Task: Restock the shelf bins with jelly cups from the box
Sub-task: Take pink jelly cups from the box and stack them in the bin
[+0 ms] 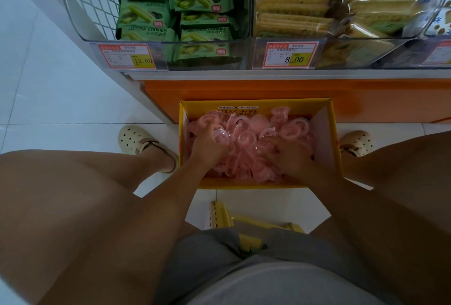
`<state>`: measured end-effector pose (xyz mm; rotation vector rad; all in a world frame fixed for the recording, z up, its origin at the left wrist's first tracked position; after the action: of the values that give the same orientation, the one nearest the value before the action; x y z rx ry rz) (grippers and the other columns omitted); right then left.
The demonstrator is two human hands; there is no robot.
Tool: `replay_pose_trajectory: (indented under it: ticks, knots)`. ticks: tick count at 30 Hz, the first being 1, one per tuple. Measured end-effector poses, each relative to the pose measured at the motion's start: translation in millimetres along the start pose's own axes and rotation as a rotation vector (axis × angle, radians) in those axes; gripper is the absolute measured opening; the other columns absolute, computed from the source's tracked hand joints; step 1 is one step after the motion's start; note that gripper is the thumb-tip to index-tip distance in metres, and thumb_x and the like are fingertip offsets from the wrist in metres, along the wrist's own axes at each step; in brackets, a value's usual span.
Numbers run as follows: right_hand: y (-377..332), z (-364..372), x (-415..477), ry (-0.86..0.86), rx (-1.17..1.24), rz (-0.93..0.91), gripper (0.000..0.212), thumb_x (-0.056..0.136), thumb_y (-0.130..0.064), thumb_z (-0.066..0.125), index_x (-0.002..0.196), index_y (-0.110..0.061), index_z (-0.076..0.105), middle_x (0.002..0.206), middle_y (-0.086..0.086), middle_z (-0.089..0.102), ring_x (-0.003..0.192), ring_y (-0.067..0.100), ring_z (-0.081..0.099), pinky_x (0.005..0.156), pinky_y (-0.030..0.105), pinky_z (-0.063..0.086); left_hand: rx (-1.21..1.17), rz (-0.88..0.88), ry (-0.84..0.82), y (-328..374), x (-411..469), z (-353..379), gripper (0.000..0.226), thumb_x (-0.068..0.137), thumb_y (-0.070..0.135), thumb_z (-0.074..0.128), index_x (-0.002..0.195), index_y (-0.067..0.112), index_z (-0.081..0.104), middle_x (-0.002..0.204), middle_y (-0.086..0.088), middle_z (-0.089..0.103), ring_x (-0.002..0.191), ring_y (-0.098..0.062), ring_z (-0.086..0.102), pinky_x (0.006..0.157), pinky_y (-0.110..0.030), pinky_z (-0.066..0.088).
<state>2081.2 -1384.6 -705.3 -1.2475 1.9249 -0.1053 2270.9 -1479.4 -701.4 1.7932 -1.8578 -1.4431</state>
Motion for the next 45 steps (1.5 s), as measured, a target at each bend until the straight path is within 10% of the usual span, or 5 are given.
replay_pose_trajectory:
  ticks: [14,20,29,40,45]
  knots:
    - [-49,-52,-33,0.15,0.151,-0.117,0.043,0.086,-0.046,0.064,0.126,-0.039,0.054,0.115,-0.014,0.061,0.103,0.009,0.058,0.088,0.027,0.045,-0.004,0.21,-0.093,77,-35,-37,0.046,0.078,0.015,0.071,0.108,0.041,0.049,0.102,0.017,0.058,0.087,-0.004,0.061,0.067,-0.029,0.055]
    - [-114,-117,-77,0.312,0.209,-0.281,0.03,0.091,-0.037,0.061,0.119,-0.045,0.056,0.098,-0.029,0.059,0.085,-0.008,0.058,0.07,0.006,0.042,-0.007,0.405,0.022,152,-82,-112,0.049,0.077,0.022,0.074,0.109,0.045,0.046,0.102,0.017,0.062,0.089,0.004,0.06,0.072,-0.019,0.053]
    - [-252,-240,-182,0.63,0.204,-0.67,0.032,0.076,-0.061,0.053,0.105,-0.069,0.044,0.092,-0.038,0.059,0.073,-0.008,0.059,0.066,0.011,0.049,-0.043,0.715,0.298,264,-160,-250,0.053,0.079,0.011,0.075,0.109,0.046,0.049,0.114,0.025,0.056,0.101,0.016,0.051,0.073,0.003,0.036]
    - [-419,-368,-238,0.916,-0.105,-0.909,0.037,0.087,-0.047,0.058,0.123,-0.048,0.056,0.095,-0.024,0.064,0.069,-0.002,0.059,0.068,0.028,0.054,-0.299,0.782,0.546,291,-192,-376,0.057,0.075,0.004,0.076,0.103,0.049,0.056,0.108,0.026,0.062,0.089,0.003,0.063,0.074,-0.016,0.045]
    - [-506,-387,-158,0.655,-0.683,-0.715,0.036,0.092,-0.049,0.055,0.127,-0.038,0.054,0.114,-0.012,0.062,0.097,0.011,0.058,0.084,0.033,0.049,-0.293,0.748,0.542,289,-180,-403,0.062,0.073,0.003,0.075,0.105,0.052,0.055,0.113,0.029,0.06,0.096,0.0,0.063,0.081,-0.022,0.048]
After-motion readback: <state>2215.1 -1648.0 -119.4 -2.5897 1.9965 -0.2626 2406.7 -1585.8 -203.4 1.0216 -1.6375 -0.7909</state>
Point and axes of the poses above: each hand's wrist, its own x-axis towards the middle knuckle, its own z-axis out of the palm, y = z × x, the point moved 8 cm from there along x, towards the middle knuckle
